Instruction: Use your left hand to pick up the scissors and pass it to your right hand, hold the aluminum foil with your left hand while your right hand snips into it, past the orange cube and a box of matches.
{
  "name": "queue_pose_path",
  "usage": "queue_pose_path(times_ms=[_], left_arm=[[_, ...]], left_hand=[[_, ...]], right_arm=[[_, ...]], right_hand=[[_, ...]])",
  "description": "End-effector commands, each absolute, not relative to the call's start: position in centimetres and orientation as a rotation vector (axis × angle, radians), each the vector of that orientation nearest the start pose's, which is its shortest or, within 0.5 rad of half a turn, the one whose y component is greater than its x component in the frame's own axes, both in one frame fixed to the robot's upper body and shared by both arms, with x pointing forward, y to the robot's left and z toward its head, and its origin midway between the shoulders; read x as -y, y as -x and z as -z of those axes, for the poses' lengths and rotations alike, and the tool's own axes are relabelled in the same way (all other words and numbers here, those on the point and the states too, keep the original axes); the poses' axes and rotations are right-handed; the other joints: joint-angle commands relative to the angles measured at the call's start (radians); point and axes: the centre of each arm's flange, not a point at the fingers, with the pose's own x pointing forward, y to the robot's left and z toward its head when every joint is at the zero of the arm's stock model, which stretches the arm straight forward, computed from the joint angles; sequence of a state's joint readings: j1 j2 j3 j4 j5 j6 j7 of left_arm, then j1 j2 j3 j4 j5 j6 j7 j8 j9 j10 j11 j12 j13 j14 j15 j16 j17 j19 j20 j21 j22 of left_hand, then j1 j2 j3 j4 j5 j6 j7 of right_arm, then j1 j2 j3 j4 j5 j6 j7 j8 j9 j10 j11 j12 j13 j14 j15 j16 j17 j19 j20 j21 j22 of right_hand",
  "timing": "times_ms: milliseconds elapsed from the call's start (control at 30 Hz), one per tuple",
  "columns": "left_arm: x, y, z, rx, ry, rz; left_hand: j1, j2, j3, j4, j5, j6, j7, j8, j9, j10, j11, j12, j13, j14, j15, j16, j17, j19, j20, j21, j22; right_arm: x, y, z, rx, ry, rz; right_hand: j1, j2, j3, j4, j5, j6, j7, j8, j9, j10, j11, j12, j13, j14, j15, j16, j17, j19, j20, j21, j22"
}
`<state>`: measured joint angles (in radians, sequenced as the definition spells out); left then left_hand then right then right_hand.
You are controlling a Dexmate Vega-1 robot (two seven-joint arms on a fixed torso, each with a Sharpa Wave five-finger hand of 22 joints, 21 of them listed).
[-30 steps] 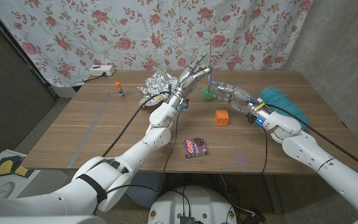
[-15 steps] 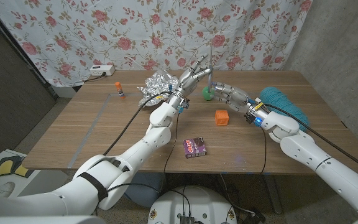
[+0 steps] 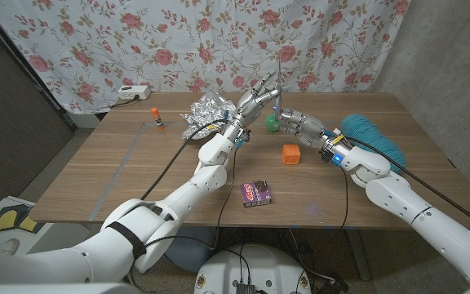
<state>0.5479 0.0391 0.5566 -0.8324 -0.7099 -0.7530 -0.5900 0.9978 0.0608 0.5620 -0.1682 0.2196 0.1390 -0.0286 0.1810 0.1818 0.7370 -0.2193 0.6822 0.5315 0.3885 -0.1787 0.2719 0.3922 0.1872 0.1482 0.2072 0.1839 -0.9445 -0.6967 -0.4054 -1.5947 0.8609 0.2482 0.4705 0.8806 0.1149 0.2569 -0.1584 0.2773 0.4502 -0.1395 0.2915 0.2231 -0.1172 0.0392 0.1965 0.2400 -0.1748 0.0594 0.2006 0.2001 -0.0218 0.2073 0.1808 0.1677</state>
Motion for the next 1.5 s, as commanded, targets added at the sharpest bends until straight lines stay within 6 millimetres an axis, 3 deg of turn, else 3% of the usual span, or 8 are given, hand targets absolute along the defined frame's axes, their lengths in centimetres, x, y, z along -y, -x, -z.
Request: queue_pose_path(times_ms=[33, 267, 433, 933, 1500], left_arm=[[-5.0, -63.6, -3.4, 0.961, 0.112, 0.845], [-4.8, -63.6, -3.4, 0.958, 0.105, 0.849], [-4.7, -63.6, -3.3, 0.951, 0.099, 0.854], [-4.5, -63.7, -3.2, 0.946, 0.1, 0.855], [-3.8, -63.5, -1.8, 0.927, 0.129, 0.855]], left_hand=[[0.004, 0.01, 0.003, 0.003, 0.006, 0.0, -0.006, 0.002, 0.002, 0.001, -0.004, 0.003, 0.096, -0.006, -0.006, -0.006, 0.001, -0.001, 0.002, 0.001, 0.005], [0.003, 0.011, 0.002, 0.004, 0.007, 0.0, -0.005, 0.002, 0.002, 0.0, -0.004, 0.002, 0.095, -0.005, -0.005, -0.006, 0.002, -0.002, 0.002, 0.001, 0.005], [0.003, 0.011, 0.002, 0.003, 0.007, -0.001, -0.005, 0.002, 0.002, -0.001, -0.004, 0.002, 0.095, -0.006, -0.005, -0.007, 0.002, -0.002, 0.002, 0.001, 0.005], [0.003, 0.013, 0.0, 0.003, 0.008, -0.001, -0.004, 0.002, 0.002, -0.002, -0.004, 0.004, 0.096, -0.007, -0.003, -0.009, 0.003, -0.002, 0.003, 0.002, 0.005], [0.01, 0.018, -0.001, -0.001, 0.009, -0.001, -0.004, 0.003, 0.002, -0.004, -0.004, 0.004, 0.095, -0.007, -0.005, -0.009, 0.005, -0.003, 0.004, 0.003, 0.005]], right_arm=[[23.4, -57.4, 1.8, 0.627, 0.02, -0.788], [23.2, -57.7, 1.8, 0.624, 0.024, -0.794], [23.2, -57.8, 1.7, 0.624, 0.025, -0.797], [22.8, -57.8, 1.8, 0.62, 0.049, -0.797], [22.1, -57.4, 1.7, 0.626, 0.072, -0.806]], right_hand=[[0.007, 0.002, 0.002, 0.002, -0.002, 0.014, 0.0, -0.002, 0.0, 0.003, -0.004, 0.008, -0.001, -0.057, -0.008, 0.006, 0.001, 0.01, -0.002, 0.008, 0.0], [0.005, 0.006, 0.003, 0.005, -0.007, 0.021, -0.011, -0.004, 0.0, 0.005, -0.02, 0.009, -0.007, -0.057, -0.022, 0.007, 0.001, 0.017, -0.012, 0.01, 0.0], [0.003, 0.005, 0.002, 0.006, -0.011, 0.024, -0.005, -0.006, 0.0, 0.006, -0.01, 0.009, -0.011, -0.055, -0.01, 0.008, 0.001, 0.017, -0.004, 0.008, 0.0], [0.007, 0.0, 0.002, 0.004, -0.021, 0.016, -0.008, -0.017, 0.0, 0.003, -0.019, 0.008, -0.018, -0.056, -0.021, 0.007, 0.0, 0.025, -0.01, 0.009, 0.0], [0.005, -0.017, -0.004, 0.003, -0.036, 0.01, 0.017, -0.026, 0.0, 0.0, 0.003, 0.007, -0.024, -0.058, -0.008, 0.006, 0.0, 0.022, 0.001, 0.005, 0.0]])
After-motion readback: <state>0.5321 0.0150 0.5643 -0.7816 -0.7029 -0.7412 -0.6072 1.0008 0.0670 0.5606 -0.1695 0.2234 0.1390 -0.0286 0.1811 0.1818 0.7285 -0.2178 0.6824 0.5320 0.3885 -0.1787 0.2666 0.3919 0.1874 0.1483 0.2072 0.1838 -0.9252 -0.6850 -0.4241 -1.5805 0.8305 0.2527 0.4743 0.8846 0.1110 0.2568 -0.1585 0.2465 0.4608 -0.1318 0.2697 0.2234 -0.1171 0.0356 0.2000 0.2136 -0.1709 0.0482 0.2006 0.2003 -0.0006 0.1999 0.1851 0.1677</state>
